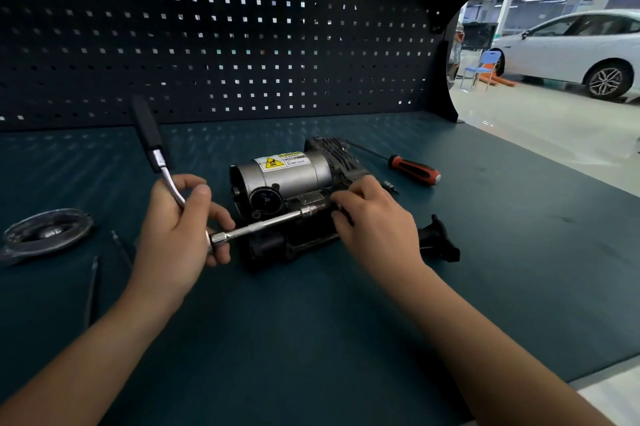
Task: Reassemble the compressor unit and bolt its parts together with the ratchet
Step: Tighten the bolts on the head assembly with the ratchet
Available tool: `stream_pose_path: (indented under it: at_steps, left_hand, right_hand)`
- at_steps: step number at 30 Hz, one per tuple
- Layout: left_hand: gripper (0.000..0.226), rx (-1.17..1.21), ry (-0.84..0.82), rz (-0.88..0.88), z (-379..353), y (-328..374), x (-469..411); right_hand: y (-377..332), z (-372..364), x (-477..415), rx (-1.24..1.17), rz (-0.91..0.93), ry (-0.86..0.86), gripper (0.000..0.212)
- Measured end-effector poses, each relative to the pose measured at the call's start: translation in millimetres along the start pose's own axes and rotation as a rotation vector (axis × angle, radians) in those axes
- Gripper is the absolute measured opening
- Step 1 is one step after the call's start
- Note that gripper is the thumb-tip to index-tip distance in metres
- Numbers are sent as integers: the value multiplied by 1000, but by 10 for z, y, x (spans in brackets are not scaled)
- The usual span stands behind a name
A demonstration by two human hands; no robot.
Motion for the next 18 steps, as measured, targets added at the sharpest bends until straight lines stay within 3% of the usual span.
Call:
stream_pose_path:
  at_steps: [2,4,8,12,18]
  left_hand:
    - [21,30,37,17,52,36,-29]
    - [21,49,66,29,91,62,-44]
    - [20,51,63,63,102,69,-43]
    - [20,49,40,85,85,63,-31]
    - [20,41,16,91,80,74,-19]
  right_hand:
    - [-45,4,-9,132,84,26,12]
    - [-82,28,1,215,147,81,23]
    - [-96,42,-20,267,249,116,27]
    - [-171,48,-70,406,367,78,27]
    - [-176,20,-261,556,360,-87,12]
Point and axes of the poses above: each hand's wrist, its own x-axis away from the middle knuckle, its own z-axis out of the back of the hand, y = z × x, the point moved 6 cm from there along -x, towards the middle knuckle, and after that the axes turned 1 degree about -y, right-handed, at the moved point
